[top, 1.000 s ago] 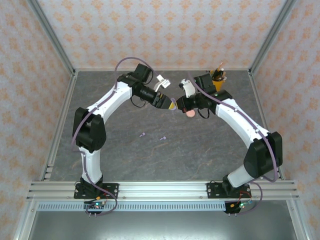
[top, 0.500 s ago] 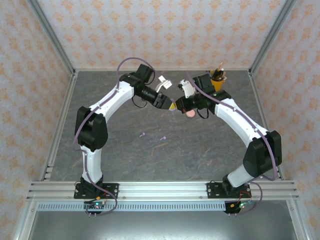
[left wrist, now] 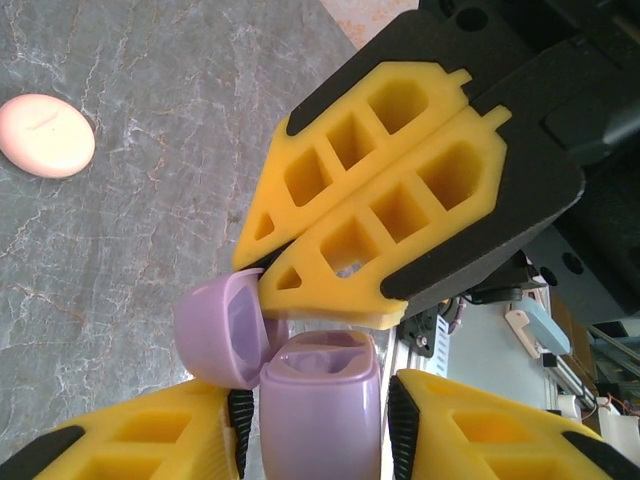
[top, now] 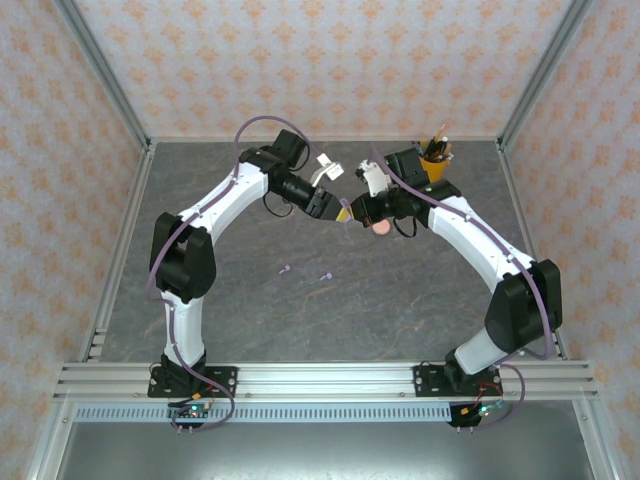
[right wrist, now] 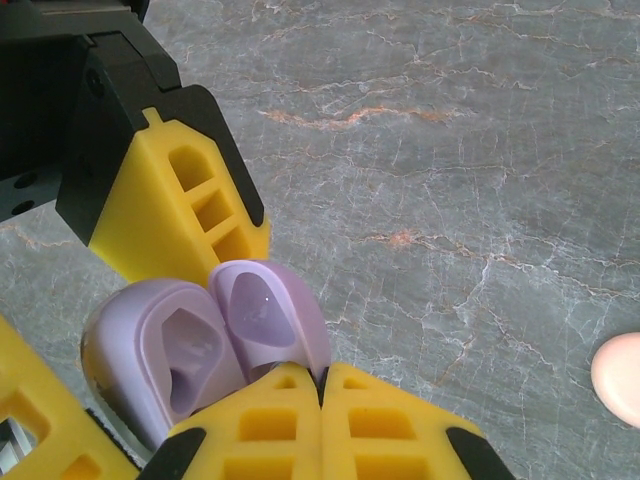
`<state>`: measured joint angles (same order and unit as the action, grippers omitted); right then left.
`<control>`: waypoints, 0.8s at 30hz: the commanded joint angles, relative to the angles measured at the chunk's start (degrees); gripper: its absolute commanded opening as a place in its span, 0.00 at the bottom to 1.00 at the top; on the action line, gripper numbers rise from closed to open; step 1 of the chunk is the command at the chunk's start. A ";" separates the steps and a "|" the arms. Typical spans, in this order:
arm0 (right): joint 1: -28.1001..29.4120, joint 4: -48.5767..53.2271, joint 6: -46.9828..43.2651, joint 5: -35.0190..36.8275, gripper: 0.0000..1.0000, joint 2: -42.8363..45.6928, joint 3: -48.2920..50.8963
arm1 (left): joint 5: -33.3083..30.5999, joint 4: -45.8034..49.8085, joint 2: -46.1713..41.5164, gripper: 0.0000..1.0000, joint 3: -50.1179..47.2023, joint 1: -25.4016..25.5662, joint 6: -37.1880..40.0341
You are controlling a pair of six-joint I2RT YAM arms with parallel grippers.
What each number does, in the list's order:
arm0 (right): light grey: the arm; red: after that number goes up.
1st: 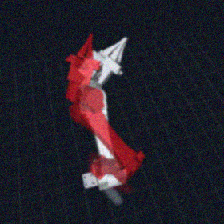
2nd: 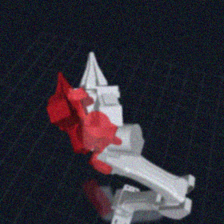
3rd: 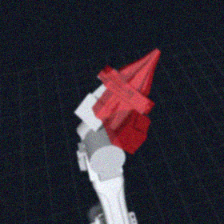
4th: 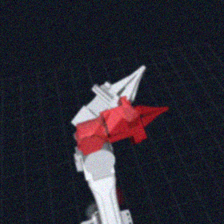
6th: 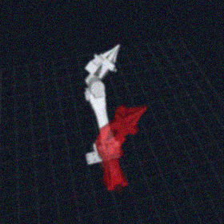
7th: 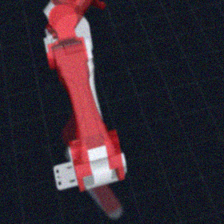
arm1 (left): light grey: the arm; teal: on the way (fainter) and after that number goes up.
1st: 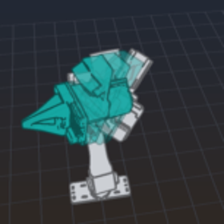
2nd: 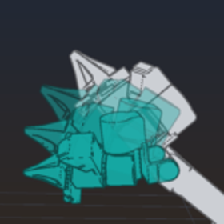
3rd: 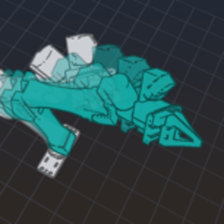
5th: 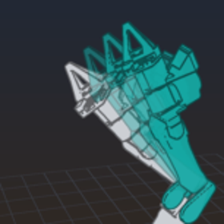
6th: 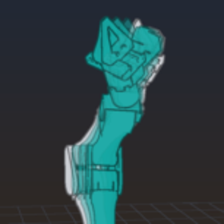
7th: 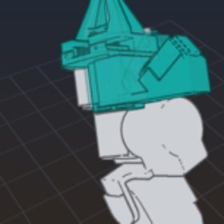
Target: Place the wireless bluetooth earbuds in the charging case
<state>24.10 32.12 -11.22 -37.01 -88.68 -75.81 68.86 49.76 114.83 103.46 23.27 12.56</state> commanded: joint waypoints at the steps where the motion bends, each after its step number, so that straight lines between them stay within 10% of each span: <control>1: 0.40 -0.43 -0.91 0.17 0.00 -0.38 -2.02 | 2.24 1.67 1.01 0.42 1.83 0.46 1.37; 15: 0.34 -1.82 0.68 -0.08 0.02 0.40 -1.50 | 2.64 1.00 0.71 0.20 1.14 0.79 1.51; 24: 0.34 -3.40 5.71 2.99 0.46 4.64 0.71 | -2.17 -8.10 -4.02 0.05 -4.06 0.19 -3.81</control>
<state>23.55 31.99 -8.58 -33.30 -88.31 -75.44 69.58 47.33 114.32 101.47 23.24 11.84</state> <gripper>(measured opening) 0.444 0.225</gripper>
